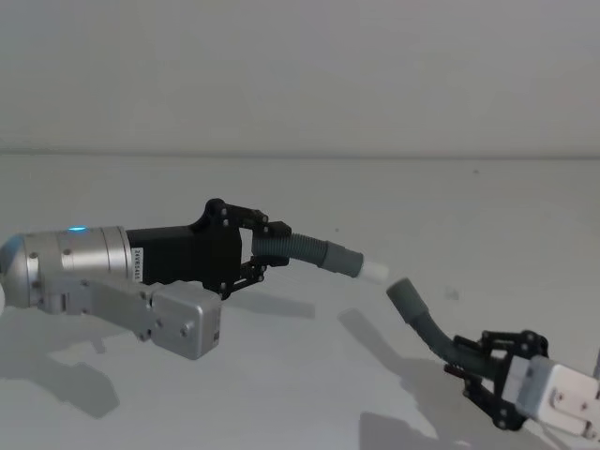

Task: Use both hands to pick up one end of the pipe from the table, align the ends, and insert them.

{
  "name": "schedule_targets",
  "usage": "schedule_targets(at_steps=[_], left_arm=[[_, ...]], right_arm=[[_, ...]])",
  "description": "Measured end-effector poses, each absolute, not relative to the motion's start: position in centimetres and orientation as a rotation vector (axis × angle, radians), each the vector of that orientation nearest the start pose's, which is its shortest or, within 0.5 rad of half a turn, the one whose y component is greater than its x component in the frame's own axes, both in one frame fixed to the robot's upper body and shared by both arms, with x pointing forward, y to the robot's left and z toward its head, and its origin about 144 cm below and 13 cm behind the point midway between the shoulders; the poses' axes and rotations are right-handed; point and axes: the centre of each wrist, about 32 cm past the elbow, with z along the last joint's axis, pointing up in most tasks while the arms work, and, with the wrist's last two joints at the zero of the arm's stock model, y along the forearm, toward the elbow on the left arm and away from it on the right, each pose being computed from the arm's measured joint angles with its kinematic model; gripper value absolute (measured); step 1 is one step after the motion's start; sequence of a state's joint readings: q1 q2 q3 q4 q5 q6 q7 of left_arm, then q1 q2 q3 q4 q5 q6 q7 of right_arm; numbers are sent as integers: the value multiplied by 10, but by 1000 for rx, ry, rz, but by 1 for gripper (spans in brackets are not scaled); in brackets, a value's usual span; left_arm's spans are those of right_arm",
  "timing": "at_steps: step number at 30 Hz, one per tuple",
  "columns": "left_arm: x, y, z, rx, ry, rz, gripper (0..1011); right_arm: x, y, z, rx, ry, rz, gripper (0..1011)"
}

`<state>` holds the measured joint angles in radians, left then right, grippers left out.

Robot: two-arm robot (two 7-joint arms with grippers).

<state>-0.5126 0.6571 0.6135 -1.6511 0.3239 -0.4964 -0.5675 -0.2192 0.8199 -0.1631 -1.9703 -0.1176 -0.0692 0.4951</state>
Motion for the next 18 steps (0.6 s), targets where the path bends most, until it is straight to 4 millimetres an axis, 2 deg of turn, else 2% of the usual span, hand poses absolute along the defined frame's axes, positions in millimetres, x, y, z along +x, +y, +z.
schedule_targets(at_steps=[8,18], left_arm=[[525,244,1288,420,-1223,189,319],[526,245,1289,421,-1233,180,319]], right_arm=[[382,-338,1228,-703,-616,-531,290],[376,-353,1236,-706,-712,-487,291]])
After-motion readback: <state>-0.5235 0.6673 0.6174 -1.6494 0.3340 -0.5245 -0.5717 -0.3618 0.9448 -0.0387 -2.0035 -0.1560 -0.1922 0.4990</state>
